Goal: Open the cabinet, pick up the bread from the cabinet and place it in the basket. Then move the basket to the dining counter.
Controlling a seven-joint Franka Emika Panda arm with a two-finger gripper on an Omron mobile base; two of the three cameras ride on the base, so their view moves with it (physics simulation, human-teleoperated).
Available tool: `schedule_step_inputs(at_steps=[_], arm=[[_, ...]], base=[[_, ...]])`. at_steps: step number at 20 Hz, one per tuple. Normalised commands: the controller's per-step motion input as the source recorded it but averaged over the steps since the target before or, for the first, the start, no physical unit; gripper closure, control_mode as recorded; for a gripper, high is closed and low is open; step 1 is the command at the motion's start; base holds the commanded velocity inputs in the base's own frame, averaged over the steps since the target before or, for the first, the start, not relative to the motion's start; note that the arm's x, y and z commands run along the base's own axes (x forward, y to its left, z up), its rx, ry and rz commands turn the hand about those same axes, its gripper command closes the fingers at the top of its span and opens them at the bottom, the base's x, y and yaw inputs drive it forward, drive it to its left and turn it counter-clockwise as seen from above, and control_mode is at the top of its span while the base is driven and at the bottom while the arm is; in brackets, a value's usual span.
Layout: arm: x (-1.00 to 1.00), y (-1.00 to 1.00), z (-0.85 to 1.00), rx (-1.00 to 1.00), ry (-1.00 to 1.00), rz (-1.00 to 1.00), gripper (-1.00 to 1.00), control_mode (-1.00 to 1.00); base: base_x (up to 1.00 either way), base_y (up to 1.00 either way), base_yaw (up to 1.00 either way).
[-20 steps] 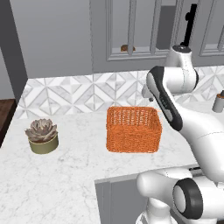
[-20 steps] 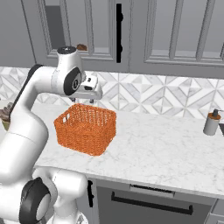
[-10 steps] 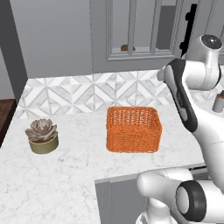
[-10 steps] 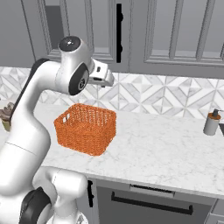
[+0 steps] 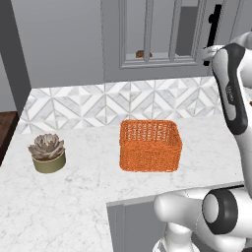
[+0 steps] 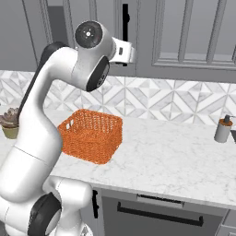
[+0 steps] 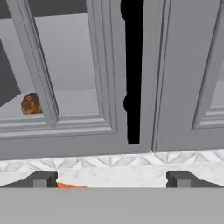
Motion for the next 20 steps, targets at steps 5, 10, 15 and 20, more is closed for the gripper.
schedule_step_inputs(at_steps=[5, 10, 15, 20], arm=[[0.42, -0.01, 0.22, -0.02, 0.03, -0.12, -1.00, -1.00], [0.72, -0.23, 0.00, 0.00, 0.08, -0.04, -1.00, -1.00], [0.62, -0.43, 0.00, 0.00, 0.00, 0.00, -1.00, -1.00], [0.23, -0.08, 0.00, 0.00, 0.00, 0.00, -1.00, -1.00]], base=[[0.00, 0.00, 0.00], [0.00, 0.00, 0.00], [0.00, 0.00, 0.00], [0.00, 0.00, 0.00]])
